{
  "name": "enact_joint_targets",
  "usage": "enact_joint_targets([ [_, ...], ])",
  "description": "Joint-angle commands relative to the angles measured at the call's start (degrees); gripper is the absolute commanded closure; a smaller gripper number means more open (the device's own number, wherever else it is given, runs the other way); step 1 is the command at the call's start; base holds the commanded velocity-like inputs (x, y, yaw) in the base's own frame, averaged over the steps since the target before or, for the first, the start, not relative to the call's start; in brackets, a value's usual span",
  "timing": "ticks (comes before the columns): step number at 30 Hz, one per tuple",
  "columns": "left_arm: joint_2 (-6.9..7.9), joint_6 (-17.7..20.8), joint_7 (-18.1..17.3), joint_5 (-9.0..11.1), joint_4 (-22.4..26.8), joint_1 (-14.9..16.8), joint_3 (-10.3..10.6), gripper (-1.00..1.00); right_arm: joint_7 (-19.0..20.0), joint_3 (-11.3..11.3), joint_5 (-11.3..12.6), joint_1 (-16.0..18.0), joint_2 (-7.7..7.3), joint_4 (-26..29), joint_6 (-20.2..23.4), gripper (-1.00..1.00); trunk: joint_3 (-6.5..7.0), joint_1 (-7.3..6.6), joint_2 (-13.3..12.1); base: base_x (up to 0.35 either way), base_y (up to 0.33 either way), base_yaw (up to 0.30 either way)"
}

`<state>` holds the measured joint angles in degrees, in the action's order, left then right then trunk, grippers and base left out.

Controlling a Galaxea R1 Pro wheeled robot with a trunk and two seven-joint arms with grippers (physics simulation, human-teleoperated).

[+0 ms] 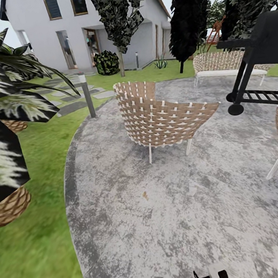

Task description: In the garden, pick up the pesticide atomizer on the floor and spray pesticide onto both trees until each tree trunk is fully covered.

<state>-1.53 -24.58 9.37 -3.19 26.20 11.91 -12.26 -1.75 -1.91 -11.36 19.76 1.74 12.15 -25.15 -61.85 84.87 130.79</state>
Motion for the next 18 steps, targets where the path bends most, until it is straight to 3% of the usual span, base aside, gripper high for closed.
enact_joint_targets([
  [1, -0.05, -0.17, 0.12, -0.34, -0.07, 0.05, -0.22, 1.0, -0.18, -0.2, -0.51, 0.01, 0.01, -0.02, -0.16, -1.0, -0.04, -0.01, 0.02, 0.0, 0.0, 0.279],
  [9, -0.05, -0.19, 0.12, -0.33, -0.09, 0.05, -0.24, 1.0, -0.18, -0.19, -0.51, 0.01, 0.01, -0.02, -0.17, -1.0, -0.04, -0.01, 0.02, 0.0, 0.023, 0.279],
  [18, -0.05, -0.15, 0.13, -0.33, -0.1, 0.05, -0.3, 1.0, -0.18, -0.2, -0.51, 0.01, 0.01, -0.02, -0.14, -1.0, -0.04, -0.01, 0.02, 0.0, 0.265, 0.279],
])
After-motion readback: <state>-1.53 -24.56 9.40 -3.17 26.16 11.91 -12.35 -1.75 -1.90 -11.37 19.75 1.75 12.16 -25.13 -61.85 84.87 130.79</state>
